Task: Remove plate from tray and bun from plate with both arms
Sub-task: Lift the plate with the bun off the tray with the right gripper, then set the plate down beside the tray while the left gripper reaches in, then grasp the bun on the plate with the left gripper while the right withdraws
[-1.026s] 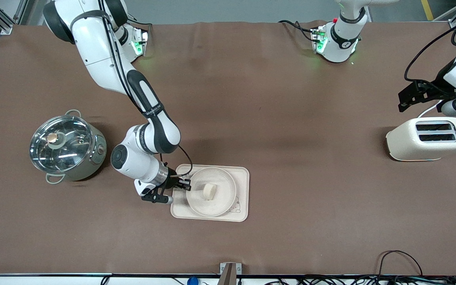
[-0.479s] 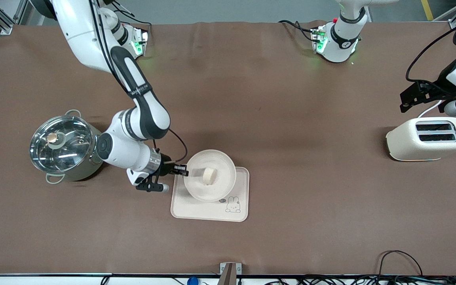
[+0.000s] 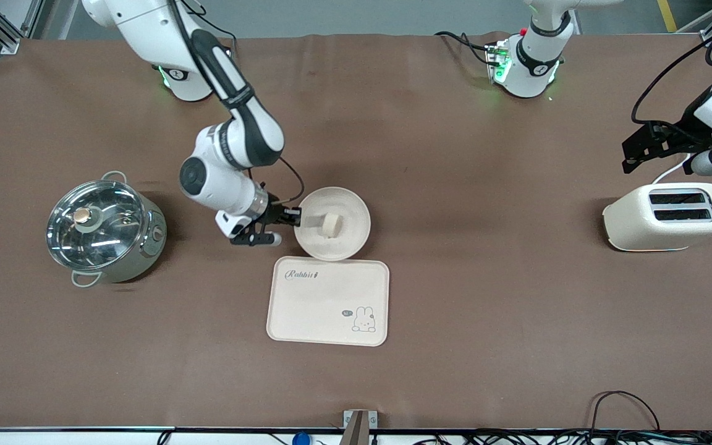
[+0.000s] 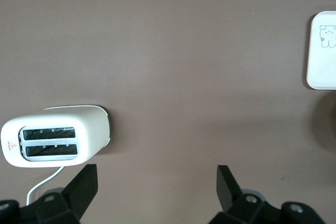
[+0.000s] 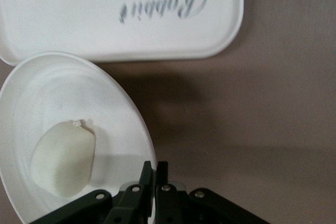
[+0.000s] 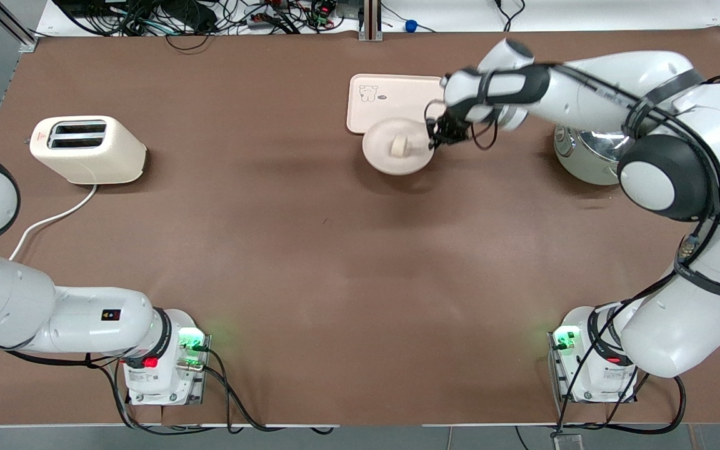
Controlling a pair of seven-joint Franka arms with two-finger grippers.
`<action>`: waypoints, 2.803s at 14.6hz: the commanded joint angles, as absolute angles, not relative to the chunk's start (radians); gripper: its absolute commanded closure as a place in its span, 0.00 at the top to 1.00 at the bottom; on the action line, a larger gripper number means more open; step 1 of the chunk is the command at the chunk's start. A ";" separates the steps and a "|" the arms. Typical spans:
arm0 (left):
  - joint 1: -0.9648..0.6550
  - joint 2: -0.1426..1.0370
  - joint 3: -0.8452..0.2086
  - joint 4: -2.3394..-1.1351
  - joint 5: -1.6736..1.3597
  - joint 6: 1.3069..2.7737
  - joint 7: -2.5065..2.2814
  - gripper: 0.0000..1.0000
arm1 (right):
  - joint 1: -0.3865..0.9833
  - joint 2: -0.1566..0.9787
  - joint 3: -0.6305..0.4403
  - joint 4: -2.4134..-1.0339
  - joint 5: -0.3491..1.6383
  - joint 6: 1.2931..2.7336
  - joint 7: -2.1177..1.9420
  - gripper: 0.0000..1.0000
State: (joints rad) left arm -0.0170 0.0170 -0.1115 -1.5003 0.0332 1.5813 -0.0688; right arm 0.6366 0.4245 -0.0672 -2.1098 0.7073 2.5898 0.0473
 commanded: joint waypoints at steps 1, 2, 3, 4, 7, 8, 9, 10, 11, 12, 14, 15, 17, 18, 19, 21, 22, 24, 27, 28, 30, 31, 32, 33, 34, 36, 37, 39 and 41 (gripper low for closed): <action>-0.026 0.024 -0.115 -1.493 0.017 1.583 -0.064 1.00 | 0.698 0.377 -0.061 -2.223 0.722 2.704 0.043 0.00; -0.028 0.061 -0.115 -1.491 0.002 1.591 -0.066 1.00 | 0.699 0.377 -0.060 -2.223 0.735 2.704 0.041 0.00; -0.038 0.089 -0.118 -1.491 -0.021 1.606 -0.067 1.00 | 0.699 0.377 -0.060 -2.223 0.736 2.704 0.041 0.00; -0.057 0.095 -0.129 -1.493 -0.026 1.618 -0.072 1.00 | 0.699 0.377 -0.060 -2.223 0.738 2.704 0.041 0.00; -0.130 0.152 -0.138 -1.493 -0.017 1.634 -0.115 1.00 | 0.710 0.380 -0.060 -2.221 0.813 2.720 0.040 0.40; -0.136 0.172 -0.141 -1.493 -0.018 1.653 -0.136 1.00 | 0.724 0.382 -0.060 -2.221 0.819 2.747 0.040 0.67; -0.140 0.198 -0.156 -1.493 -0.024 1.670 -0.149 1.00 | 0.736 0.383 -0.060 -2.221 0.822 2.761 0.046 0.82; -0.149 0.216 -0.175 -1.493 -0.026 1.686 -0.167 1.00 | 0.738 0.383 -0.060 -2.217 0.824 2.755 0.060 1.00; -0.158 0.241 -0.184 -1.493 -0.028 1.701 -0.199 1.00 | 0.736 0.382 -0.060 -2.214 0.824 2.746 0.063 1.00; -0.178 0.262 -0.193 -1.493 -0.026 1.713 -0.233 1.00 | 0.732 0.382 -0.061 -2.210 0.824 2.744 0.066 1.00; -0.240 0.311 -0.195 -1.491 -0.028 1.744 -0.335 1.00 | 0.721 0.367 -0.067 -2.207 0.822 2.721 0.066 1.00; -0.279 0.336 -0.193 -1.491 -0.025 1.768 -0.406 1.00 | 0.704 0.347 -0.075 -2.201 0.821 2.689 0.058 1.00; -0.342 0.386 -0.193 -1.491 -0.018 1.827 -0.544 1.00 | 0.689 0.313 -0.093 -2.204 0.796 2.674 0.055 1.00; -0.375 0.418 -0.193 -1.491 -0.017 1.862 -0.604 1.00 | 0.687 0.295 -0.121 -2.204 0.761 2.669 0.054 1.00; -0.409 0.446 -0.192 -1.491 -0.017 1.900 -0.642 1.00 | 0.687 0.287 -0.164 -2.203 0.703 2.663 0.042 1.00; -0.458 0.498 -0.192 -1.491 -0.017 1.989 -0.695 1.00 | 0.687 0.256 -0.233 -2.192 0.593 2.602 0.037 1.00; -0.484 0.526 -0.192 -1.490 -0.015 2.034 -0.699 1.00 | 0.687 0.239 -0.279 -2.178 0.530 2.562 0.034 1.00; -0.541 0.573 -0.187 -1.488 -0.015 2.124 -0.701 0.99 | 0.687 0.200 -0.368 -2.133 0.378 2.450 0.037 1.00; -0.642 0.656 -0.183 -1.462 0.020 2.227 -0.784 0.94 | 0.687 0.141 -0.472 -1.960 0.208 2.120 0.041 1.00; -0.675 0.687 -0.181 -1.444 0.041 2.253 -0.828 0.93 | 0.687 0.127 -0.485 -1.886 0.162 2.009 0.044 1.00; -0.710 0.747 -0.181 -1.398 0.070 2.284 -0.890 0.92 | 0.686 0.103 -0.523 -1.775 0.120 1.841 0.048 1.00; -0.733 0.777 -0.179 -1.379 0.077 2.301 -0.900 0.91 | 0.686 0.094 -0.540 -1.738 0.118 1.797 0.046 1.00; -0.753 0.801 -0.176 -1.376 0.084 2.322 -0.907 0.88 | 0.681 0.078 -0.552 -1.712 0.117 1.761 0.043 1.00; -0.758 0.807 -0.167 -1.376 0.092 2.329 -0.907 0.88 | 0.657 0.063 -0.551 -1.691 0.109 1.735 0.043 1.00; -0.765 0.818 -0.166 -1.376 0.100 2.329 -0.908 0.86 | 0.608 0.046 -0.531 -1.683 0.100 1.712 0.044 1.00; -0.776 0.842 -0.164 -1.376 0.127 2.329 -0.910 0.82 | 0.472 0.002 -0.410 -1.687 0.088 1.681 0.046 1.00; -0.781 0.854 -0.163 -1.376 0.133 2.329 -0.911 0.81 | 0.397 -0.012 -0.344 -1.689 0.077 1.666 0.048 1.00; -0.790 0.862 -0.152 -1.376 0.141 2.329 -0.911 0.75 | 0.252 -0.047 -0.221 -1.690 0.072 1.645 0.057 1.00; -0.792 0.868 -0.152 -1.376 0.141 2.329 -0.911 0.70 | 0.136 -0.104 -0.106 -1.684 0.061 1.600 0.064 1.00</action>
State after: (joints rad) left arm -0.7726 0.8519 -0.1687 -1.4069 0.1185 2.3307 -0.8959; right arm 0.2521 -0.0260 -0.2296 -1.6702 0.0918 1.6365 0.0436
